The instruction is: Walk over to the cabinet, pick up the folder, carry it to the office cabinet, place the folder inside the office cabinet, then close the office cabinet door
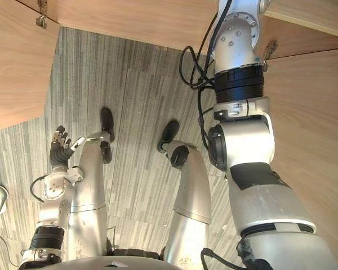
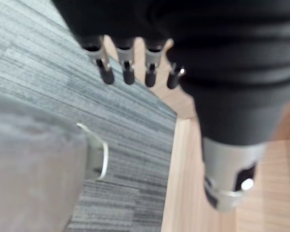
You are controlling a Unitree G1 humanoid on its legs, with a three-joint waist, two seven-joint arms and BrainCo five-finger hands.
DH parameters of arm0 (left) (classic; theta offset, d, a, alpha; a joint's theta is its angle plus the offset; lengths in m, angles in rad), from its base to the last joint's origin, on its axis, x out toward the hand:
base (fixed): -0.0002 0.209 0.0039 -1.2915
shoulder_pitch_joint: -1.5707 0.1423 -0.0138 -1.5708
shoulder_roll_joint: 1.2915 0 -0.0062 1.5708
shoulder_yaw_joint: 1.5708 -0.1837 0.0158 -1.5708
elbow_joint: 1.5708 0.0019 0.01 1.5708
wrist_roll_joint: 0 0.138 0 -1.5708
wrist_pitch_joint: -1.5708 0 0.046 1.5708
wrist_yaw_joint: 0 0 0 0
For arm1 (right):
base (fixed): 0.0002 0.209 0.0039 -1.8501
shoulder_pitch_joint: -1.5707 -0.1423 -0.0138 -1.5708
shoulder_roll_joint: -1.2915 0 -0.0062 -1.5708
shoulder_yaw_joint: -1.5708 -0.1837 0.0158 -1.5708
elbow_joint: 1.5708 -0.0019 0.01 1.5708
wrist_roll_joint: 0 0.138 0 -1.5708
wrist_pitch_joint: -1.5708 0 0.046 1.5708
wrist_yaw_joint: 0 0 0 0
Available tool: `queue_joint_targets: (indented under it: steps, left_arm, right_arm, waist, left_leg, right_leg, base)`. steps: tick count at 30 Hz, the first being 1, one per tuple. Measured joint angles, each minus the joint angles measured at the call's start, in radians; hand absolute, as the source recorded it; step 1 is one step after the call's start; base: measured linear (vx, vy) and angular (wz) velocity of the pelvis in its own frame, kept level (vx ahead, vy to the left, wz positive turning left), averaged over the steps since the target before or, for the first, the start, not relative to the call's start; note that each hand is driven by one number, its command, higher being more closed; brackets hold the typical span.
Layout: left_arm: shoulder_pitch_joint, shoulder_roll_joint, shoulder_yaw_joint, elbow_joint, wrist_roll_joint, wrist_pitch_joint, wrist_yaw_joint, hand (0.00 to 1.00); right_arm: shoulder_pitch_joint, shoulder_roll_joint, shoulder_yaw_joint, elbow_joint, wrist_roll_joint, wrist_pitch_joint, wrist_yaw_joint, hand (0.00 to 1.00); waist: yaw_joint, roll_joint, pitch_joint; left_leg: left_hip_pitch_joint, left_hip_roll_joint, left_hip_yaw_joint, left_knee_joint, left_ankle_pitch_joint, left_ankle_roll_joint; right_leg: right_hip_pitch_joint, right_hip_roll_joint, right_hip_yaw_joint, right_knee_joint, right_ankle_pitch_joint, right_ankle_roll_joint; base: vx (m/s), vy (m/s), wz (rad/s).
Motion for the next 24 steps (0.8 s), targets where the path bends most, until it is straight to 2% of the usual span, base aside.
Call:
queue_joint_targets:
  steps: [9,14,17,21,24]
  left_arm:
    - [-0.003,0.0,0.001,0.0,0.001,0.008,0.006,0.0]
    - [-0.005,-0.001,0.002,0.001,0.001,0.019,0.021,0.0]
    - [-0.006,0.0,0.002,0.001,0.002,0.027,0.021,0.0]
    - [-0.025,0.0,0.002,0.009,0.003,0.037,0.021,0.0]
    - [-0.027,0.0,0.003,0.015,0.004,0.038,0.02,0.0]
  right_arm:
    - [0.085,0.118,-0.052,-0.089,0.0,-0.047,-0.003,0.0]
    - [0.155,0.157,-0.068,-0.092,-0.003,-0.043,-0.005,0.0]
    - [0.193,0.157,-0.067,-0.128,-0.023,-0.02,-0.005,0.0]
    - [0.216,0.15,-0.054,-0.129,-0.075,0.032,-0.003,0.0]
    - [0.235,0.148,-0.024,-0.128,-0.082,0.061,0.009,0.0]
  waist:
    - [-0.004,0.0,0.0]
    - [-0.004,-0.004,-0.004]
    - [-0.004,-0.004,-0.005]
    - [-0.005,-0.004,-0.005]
    - [-0.02,-0.004,-0.005]
  left_leg:
    - [0.017,0.004,0.003,-0.011,0.008,0.0]
    - [0.047,0.006,0.014,-0.039,0.015,0.0]
    - [0.049,0.011,0.022,-0.043,0.017,0.001]
    - [0.054,0.02,0.026,-0.044,0.017,0.001]
    - [0.059,0.022,0.028,-0.046,0.017,0.001]
  right_leg:
    - [0.011,0.006,0.001,-0.009,0.007,-0.001]
    - [0.035,0.008,0.002,-0.031,0.008,0.006]
    - [0.035,0.012,0.006,-0.039,0.02,0.002]
    - [0.038,0.023,0.011,-0.052,0.031,0.0]
    - [0.043,0.026,0.011,-0.06,0.033,0.006]
  base:
    - [0.0,0.0,0.0]
    - [0.0,0.0,0.0]
    - [0.01,0.017,-0.06]
    - [0.0,0.017,-0.09]
    - [-0.01,0.015,-0.05]
